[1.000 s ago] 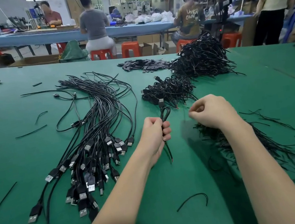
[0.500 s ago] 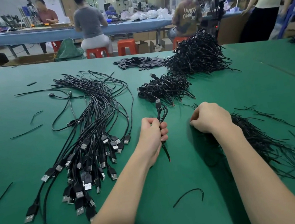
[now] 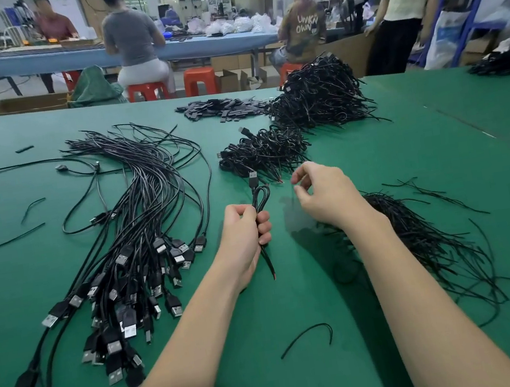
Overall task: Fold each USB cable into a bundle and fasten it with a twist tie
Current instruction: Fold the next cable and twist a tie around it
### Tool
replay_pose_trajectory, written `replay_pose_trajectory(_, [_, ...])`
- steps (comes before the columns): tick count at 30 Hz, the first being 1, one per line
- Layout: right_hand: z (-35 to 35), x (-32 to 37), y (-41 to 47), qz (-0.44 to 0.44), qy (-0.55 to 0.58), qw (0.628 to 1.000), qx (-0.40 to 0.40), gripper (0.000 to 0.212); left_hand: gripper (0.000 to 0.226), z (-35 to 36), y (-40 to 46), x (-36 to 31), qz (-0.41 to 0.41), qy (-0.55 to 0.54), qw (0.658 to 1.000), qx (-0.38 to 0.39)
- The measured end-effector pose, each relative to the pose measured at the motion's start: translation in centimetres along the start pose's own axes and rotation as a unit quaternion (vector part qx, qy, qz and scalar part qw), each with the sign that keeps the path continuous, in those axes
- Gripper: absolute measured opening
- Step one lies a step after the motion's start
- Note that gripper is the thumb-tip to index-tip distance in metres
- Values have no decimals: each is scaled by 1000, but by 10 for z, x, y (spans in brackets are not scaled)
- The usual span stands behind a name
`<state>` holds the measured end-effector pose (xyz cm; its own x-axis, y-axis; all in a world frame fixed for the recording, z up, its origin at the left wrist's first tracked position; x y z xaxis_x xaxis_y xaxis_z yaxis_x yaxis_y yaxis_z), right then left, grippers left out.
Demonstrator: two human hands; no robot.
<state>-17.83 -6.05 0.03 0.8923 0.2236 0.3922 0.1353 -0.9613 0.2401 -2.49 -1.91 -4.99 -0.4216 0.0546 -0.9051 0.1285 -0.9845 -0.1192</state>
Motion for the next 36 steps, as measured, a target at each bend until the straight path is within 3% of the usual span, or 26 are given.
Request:
replay_pose_trajectory(7, [-13, 6, -2, -17, 74, 997, 12, 19, 18, 0, 2, 1, 2, 11, 1000, -3])
replay_pose_trajectory(10, [-24, 17, -7, -33, 135, 990, -15, 17, 16, -1, 3, -2, 38, 89, 995, -20])
replay_pose_trajectory(12, [-29, 27, -9, -52, 253, 965, -42, 13, 17, -2, 3, -6, 69, 152, 986, -28])
replay_pose_trajectory(15, [-33, 46, -12, -88, 449, 885, -83, 8, 16, -4, 4, -11, 79, 179, 980, -25])
replay_pose_trajectory(17, [-30, 54, -14, -108, 521, 844, -68, 9, 16, -4, 3, -15, 79, 177, 981, -28])
replay_pose_trajectory(18, [-27, 57, -14, -120, 516, 846, -54, 9, 16, -3, 2, -17, 82, 166, 982, -31])
replay_pose_trajectory(21, [-15, 55, -16, -155, 369, 916, -29, 10, 17, -2, 0, -25, 92, 131, 987, -34])
replay_pose_trajectory(23, [-9, 52, -17, -157, 324, 933, -14, 13, 17, -4, 0, -30, 92, 117, 988, -31])
replay_pose_trajectory(32, [-3, 48, -12, -140, 353, 925, 8, 12, 18, -7, 1, -37, 60, 76, 995, -19])
replay_pose_trajectory(36, [-3, 45, -10, -96, 423, 901, 20, 11, 18, -2, -1, -39, 29, -37, 999, -22])
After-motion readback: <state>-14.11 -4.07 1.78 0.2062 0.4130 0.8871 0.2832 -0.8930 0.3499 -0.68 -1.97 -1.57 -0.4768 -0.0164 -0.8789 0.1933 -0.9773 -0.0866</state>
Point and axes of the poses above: each hand's wrist, its own y-axis towards the middle knuckle, its own z-axis out of the palm, x = y × z, the point moved 2 cm from there along y, towards the middle knuckle, and after that the axes turned 4 degrees about -y, right-handed, at the moved point
